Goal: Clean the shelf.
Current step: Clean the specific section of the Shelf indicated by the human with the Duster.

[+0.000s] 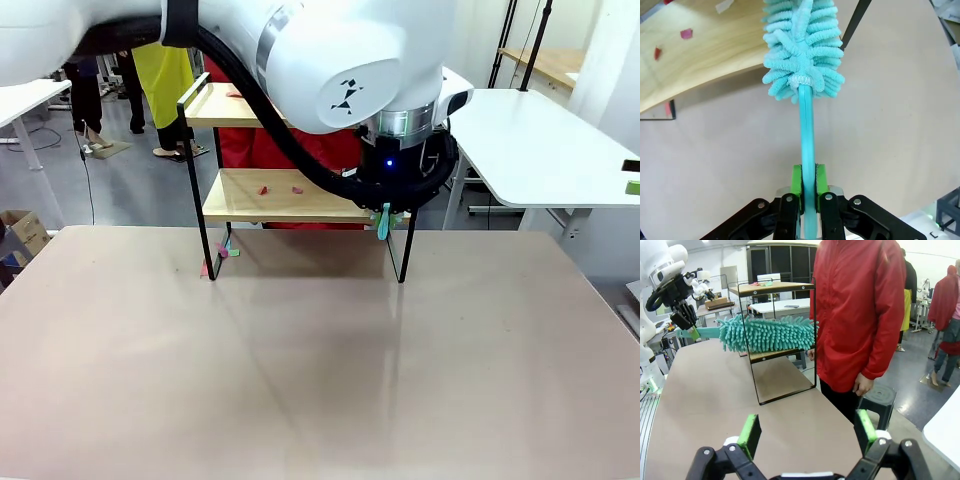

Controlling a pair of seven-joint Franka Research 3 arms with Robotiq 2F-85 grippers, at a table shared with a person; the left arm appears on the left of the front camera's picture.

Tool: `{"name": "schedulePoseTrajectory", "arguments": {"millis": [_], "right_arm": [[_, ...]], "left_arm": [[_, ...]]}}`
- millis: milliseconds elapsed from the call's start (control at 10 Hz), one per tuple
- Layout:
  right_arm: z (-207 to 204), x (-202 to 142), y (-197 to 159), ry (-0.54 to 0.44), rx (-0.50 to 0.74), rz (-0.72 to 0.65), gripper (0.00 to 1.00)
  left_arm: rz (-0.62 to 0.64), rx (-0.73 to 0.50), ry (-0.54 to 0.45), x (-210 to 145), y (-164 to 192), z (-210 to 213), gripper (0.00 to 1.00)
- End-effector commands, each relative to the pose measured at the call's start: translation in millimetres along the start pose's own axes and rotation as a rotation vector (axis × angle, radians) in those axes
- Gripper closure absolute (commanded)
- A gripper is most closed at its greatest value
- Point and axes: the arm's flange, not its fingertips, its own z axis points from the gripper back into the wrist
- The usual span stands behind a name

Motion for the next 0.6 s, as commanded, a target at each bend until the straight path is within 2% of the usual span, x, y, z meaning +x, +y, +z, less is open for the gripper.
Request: {"name": "schedulePoseTrajectory", "arguments": {"millis": [0,100,200,300,400,500], "right_arm": [[-1.5,4.2,1.0,0.001,0.002,0.008,0.00],[-1.5,4.2,1.0,0.001,0.002,0.008,0.00],[-1.5,4.2,1.0,0.001,0.002,0.008,0.00],[-1.5,4.2,1.0,0.001,0.002,0.008,0.00],[-1.5,4.2,1.0,0.001,0.002,0.008,0.00],[-1.5,4.2,1.0,0.001,0.002,0.008,0.00]], "left_arm": [[0.018,0.000,0.010,3.4,-3.0,-3.7,0.87],[0.017,-0.027,0.142,9.6,0.1,-3.5,0.87],[0.001,0.002,0.005,0.3,0.1,-3.6,0.87],[0.001,0.002,0.005,0.3,0.1,-3.6,0.87],[0.012,-0.007,0.051,2.3,0.0,-8.3,0.87],[0.042,0.042,0.057,1.0,3.9,-7.2,0.87]]}}
